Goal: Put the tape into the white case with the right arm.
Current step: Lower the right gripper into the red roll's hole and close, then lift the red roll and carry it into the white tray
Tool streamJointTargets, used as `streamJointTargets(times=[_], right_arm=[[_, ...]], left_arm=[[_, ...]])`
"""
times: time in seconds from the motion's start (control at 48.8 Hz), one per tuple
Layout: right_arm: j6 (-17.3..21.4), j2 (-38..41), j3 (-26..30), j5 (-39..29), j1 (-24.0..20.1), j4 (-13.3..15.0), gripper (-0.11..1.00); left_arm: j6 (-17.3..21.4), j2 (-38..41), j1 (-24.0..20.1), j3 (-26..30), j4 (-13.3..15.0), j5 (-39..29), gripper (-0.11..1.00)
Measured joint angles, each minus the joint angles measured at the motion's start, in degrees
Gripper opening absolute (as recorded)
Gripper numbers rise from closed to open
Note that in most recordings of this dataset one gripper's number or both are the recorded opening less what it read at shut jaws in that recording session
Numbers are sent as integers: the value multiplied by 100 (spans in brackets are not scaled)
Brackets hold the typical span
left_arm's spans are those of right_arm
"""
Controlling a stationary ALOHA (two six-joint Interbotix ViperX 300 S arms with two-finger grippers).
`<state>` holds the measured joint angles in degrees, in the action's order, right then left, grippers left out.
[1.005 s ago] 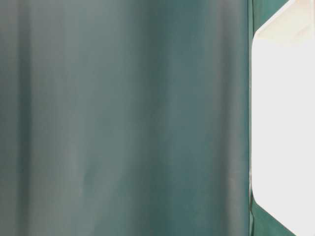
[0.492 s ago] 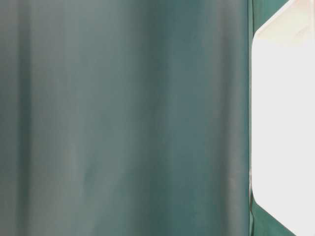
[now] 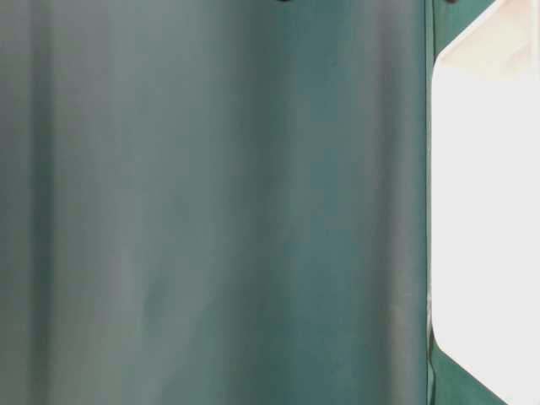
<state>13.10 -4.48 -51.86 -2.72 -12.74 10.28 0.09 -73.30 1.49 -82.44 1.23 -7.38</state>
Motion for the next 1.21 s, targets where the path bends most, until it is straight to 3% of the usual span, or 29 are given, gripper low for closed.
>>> streamJointTargets(times=[0.41,0.882,1.21], right_arm=[[9,-290,299,-369,-141,0,2],[9,993,1731,-378,-141,0,2],[9,1107,1942,-554,-88,-9,2]], left_arm=[[0,0,9,0,9,0,0],[0,-211,0,-53,9,0,0],[0,-325,0,-105,0,-9,0]])
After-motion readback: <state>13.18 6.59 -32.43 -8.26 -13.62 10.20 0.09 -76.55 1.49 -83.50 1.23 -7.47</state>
